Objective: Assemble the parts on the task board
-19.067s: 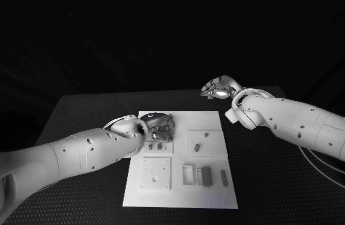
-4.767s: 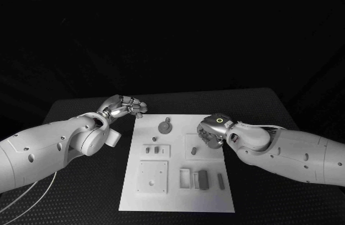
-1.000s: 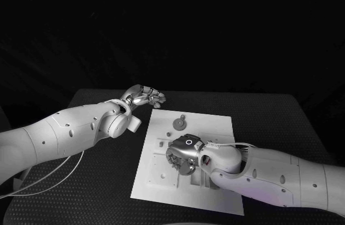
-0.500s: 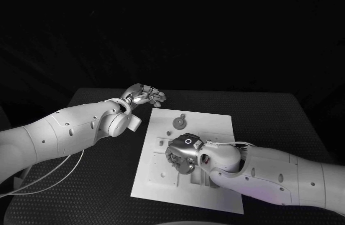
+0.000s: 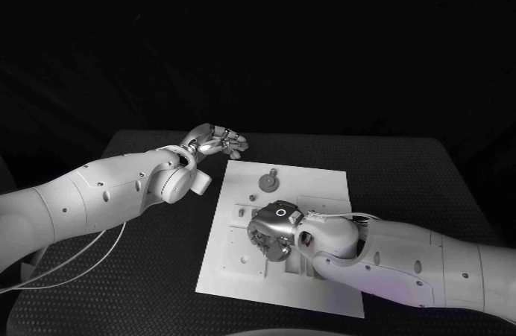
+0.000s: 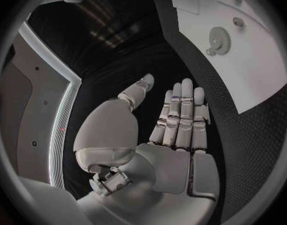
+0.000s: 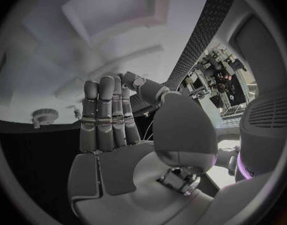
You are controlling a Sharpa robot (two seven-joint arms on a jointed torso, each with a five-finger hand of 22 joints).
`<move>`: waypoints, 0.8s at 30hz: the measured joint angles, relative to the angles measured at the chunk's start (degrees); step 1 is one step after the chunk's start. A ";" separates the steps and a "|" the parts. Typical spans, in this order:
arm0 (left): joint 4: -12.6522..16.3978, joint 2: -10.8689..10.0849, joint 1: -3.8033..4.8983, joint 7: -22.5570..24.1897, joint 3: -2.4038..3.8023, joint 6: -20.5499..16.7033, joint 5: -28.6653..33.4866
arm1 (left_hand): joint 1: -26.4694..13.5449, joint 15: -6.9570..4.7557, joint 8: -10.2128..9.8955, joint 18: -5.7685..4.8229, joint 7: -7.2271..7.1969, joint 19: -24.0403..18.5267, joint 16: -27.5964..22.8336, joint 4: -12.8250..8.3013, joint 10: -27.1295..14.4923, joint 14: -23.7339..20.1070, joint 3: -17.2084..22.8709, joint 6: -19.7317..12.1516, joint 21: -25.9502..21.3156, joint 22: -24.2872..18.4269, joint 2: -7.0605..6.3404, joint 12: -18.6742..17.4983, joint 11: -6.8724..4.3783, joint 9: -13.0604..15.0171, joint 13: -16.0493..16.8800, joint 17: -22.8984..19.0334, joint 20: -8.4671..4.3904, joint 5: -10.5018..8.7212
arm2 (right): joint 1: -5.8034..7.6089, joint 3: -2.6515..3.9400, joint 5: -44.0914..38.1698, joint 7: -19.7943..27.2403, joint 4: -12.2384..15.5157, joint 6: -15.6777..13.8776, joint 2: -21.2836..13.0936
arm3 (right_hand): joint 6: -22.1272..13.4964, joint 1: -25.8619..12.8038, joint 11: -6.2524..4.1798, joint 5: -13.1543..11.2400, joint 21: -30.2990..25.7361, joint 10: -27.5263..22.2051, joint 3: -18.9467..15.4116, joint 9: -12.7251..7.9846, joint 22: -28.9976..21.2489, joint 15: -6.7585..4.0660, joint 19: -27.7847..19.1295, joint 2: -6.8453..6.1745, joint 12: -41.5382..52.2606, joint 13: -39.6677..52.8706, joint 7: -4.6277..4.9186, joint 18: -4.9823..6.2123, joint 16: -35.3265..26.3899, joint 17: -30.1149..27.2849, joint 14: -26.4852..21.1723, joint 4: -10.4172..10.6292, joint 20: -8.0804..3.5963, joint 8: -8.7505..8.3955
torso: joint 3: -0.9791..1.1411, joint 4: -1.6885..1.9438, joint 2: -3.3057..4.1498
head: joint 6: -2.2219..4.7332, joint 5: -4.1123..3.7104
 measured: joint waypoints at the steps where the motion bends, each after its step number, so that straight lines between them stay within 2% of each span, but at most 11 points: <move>1: 0.00 0.00 0.00 -0.01 0.00 0.01 0.00 | 0.00 0.00 0.00 0.00 0.00 0.00 0.00 0.00 0.00 0.00 0.00 0.00 0.00 0.02 0.00 0.00 0.00 0.00 0.00 0.00 0.00 0.00 | 0.00 -0.03 0.00 -0.02 -0.08 0.07 0.08 | 0.00 0.00 0.00 0.00 0.00 0.00 0.00 -0.02 0.00 0.00 0.00 0.00 0.00 0.00 0.00 0.00 0.00 0.00 0.00 0.00 0.00 -0.01 | 0.00 0.00 0.00 | -0.01 0.01; 8: 0.22 -0.01 0.00 -0.04 0.00 0.04 0.01 | 0.00 0.00 0.00 0.00 0.01 0.00 0.00 0.00 0.00 0.00 0.00 0.01 0.00 0.01 0.00 0.00 0.00 -0.05 0.00 0.05 0.00 0.00 | 0.01 -0.23 0.02 -0.17 -0.93 0.23 0.84 | -0.08 -0.26 0.04 0.23 0.00 -0.04 0.00 -0.02 -0.01 0.00 -0.05 0.25 -0.68 0.04 0.07 0.00 -0.13 0.21 0.00 0.00 0.05 -0.08 | -0.01 -0.02 -0.04 | -0.10 -0.05; 14: 0.25 -0.15 0.01 -0.06 0.00 0.06 0.01 | 0.00 0.00 0.00 0.00 0.01 0.00 0.00 0.00 0.00 0.00 0.00 0.01 -0.22 0.01 0.00 0.00 0.00 -0.05 -0.05 0.05 0.00 0.00 | 0.01 -0.30 1.20 0.00 -1.29 -0.01 0.64 | -3.29 -0.86 1.75 0.31 -0.58 -3.39 0.43 -0.68 0.02 1.21 -2.26 0.25 -3.01 -0.28 1.62 0.55 -1.47 0.57 -1.90 0.11 0.81 -2.10 | 0.00 -0.03 -0.04 | -0.11 -0.09; 16: 0.26 -0.22 0.01 -0.07 0.00 0.06 0.01 | 0.00 0.00 0.00 0.00 0.01 0.00 0.00 0.00 0.00 0.00 0.00 0.01 -0.22 0.01 0.00 0.00 0.00 -0.05 -0.05 0.05 0.00 0.00 | 0.00 -0.30 1.66 0.16 -1.21 -0.23 0.39 | -5.24 -1.48 2.30 0.45 -1.10 -5.19 0.60 -1.19 0.03 2.01 -3.02 -0.37 -3.69 -0.25 2.32 0.69 -1.98 0.53 -2.71 0.28 1.10 -3.16 | 0.00 -0.03 -0.04 | -0.11 -0.10; 17: 0.26 -0.28 0.01 -0.08 0.00 0.06 0.01 | 0.00 0.00 0.00 0.00 0.01 0.00 0.00 0.00 0.00 0.00 0.00 0.01 -0.22 0.01 0.00 0.00 0.00 -0.05 -0.05 0.05 0.00 0.00 | 0.00 -0.29 1.97 0.27 -1.09 -0.44 0.20 | -6.77 -1.88 2.88 0.37 -1.34 -6.85 0.63 -1.57 0.04 2.50 -3.51 -1.15 -4.80 -0.26 3.05 0.68 -2.22 0.50 -3.20 0.36 1.25 -3.99 | 0.00 -0.04 -0.05 | -0.12 -0.10; 19: 0.26 -0.36 0.01 -0.09 0.00 0.07 0.01 | 0.00 0.00 0.00 0.00 0.01 0.00 0.00 0.00 0.00 0.00 0.00 0.01 -0.22 0.01 0.00 0.00 0.00 -0.05 -0.05 0.07 0.00 0.00 | 0.01 -0.28 2.36 0.40 -0.93 -0.78 -0.07 | -8.24 -1.83 3.61 -0.23 -1.35 -8.54 0.24 -1.92 0.04 2.83 -3.72 -2.27 -6.17 -0.73 3.73 0.41 -2.22 0.50 -3.53 0.75 1.46 -4.65 | 0.00 -0.03 -0.06 | -0.12 -0.12; 22: 0.26 -0.45 0.01 -0.10 0.00 0.07 0.01 | 0.00 0.00 0.00 0.00 0.01 0.00 -0.05 0.00 0.00 0.00 0.00 0.01 -0.22 0.01 0.00 0.00 0.00 -0.05 -0.05 0.11 0.00 0.00 | 0.02 -0.28 2.82 0.47 -0.72 -1.42 -0.51 | -9.42 -1.56 4.32 -0.68 -1.65 -9.63 -0.05 -2.28 0.10 3.20 -4.10 -3.39 -7.22 -2.45 3.88 0.32 -2.46 0.62 -3.90 1.56 1.84 -5.09 | -0.01 -0.06 -0.06 | -0.12 -0.17; 24: 0.27 -0.54 0.01 -0.12 -0.01 0.07 0.02 | 0.00 0.00 0.00 0.00 0.01 0.00 -0.22 0.00 0.00 0.00 0.00 0.01 -0.22 0.06 0.00 0.00 0.00 -0.05 -0.05 0.11 0.00 0.00 | 0.02 -0.34 3.21 0.49 -0.50 -1.99 -1.11 | -9.55 -1.64 4.40 -0.89 -1.73 -9.73 -0.14 -2.32 0.12 3.33 -4.40 -3.95 -7.21 -2.37 3.82 0.30 -2.58 0.73 -4.03 1.77 2.14 -5.09 | 0.01 -0.07 -0.06 | -0.07 -0.19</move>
